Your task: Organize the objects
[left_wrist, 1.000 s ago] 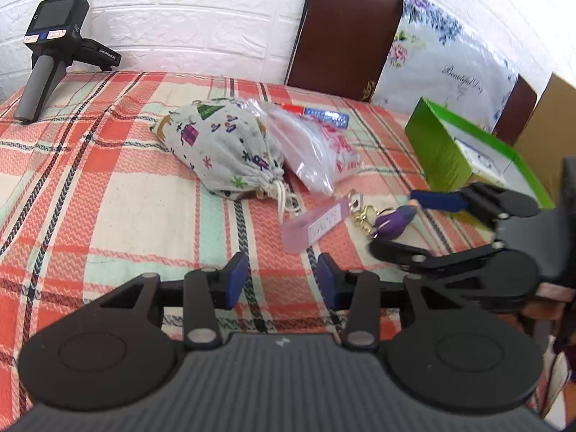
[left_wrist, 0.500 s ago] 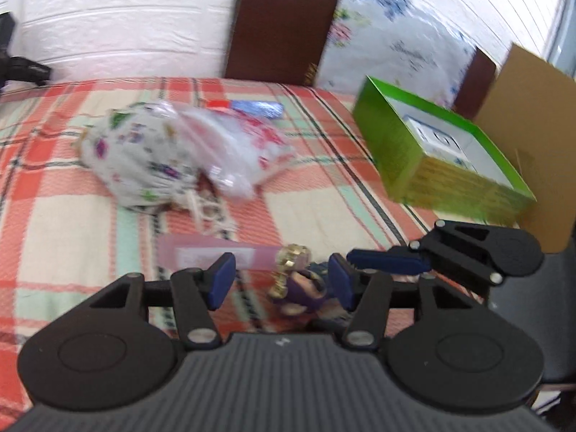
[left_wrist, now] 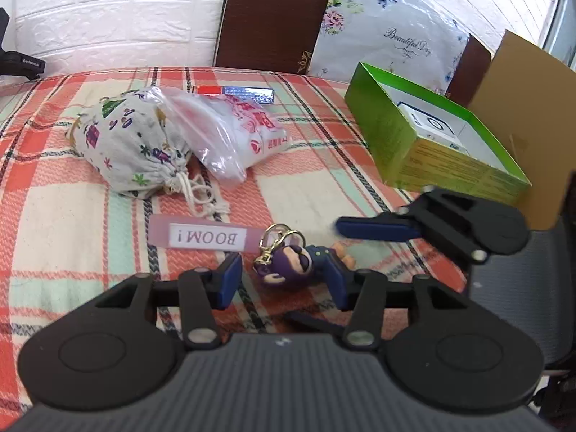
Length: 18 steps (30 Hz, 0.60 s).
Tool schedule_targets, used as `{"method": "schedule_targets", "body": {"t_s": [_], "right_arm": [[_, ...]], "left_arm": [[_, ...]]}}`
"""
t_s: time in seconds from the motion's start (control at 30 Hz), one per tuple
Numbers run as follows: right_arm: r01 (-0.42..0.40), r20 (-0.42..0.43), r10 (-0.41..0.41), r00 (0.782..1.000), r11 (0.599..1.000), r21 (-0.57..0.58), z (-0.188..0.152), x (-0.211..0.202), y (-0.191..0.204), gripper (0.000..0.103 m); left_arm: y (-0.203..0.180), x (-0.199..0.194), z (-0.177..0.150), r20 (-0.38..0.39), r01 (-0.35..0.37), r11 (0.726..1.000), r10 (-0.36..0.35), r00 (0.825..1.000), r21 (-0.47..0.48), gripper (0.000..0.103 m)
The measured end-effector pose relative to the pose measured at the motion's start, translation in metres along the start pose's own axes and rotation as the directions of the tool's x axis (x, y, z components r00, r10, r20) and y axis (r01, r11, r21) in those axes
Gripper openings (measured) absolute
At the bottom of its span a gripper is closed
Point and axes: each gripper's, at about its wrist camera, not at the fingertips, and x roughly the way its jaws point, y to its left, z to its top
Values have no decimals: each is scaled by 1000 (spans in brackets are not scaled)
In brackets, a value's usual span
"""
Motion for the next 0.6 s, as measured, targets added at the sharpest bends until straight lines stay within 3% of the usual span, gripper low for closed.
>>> {"method": "schedule_targets", "body": {"t_s": [0.13, 0.23, 0.4, 0.6], "right_arm": [[-82, -25, 85, 996, 990, 118, 7, 12, -15, 52], [-71, -24, 74, 997, 991, 114, 0, 3, -14, 51], [14, -36, -11, 999, 998, 65, -27, -38, -5, 47], [167, -76, -158, 985, 978, 127, -75, -101, -19, 45]], "left_arm": [[-2, 2, 0, -5, 19, 1000, -19, 1000, -12, 44], [-8, 0, -4, -19, 55, 998, -55, 998, -9, 40], [-47, 3, -17, -55, 131, 990, -129, 990, 46, 40], [-121, 27, -24, -135, 266, 952, -246, 960, 151, 40]]}}
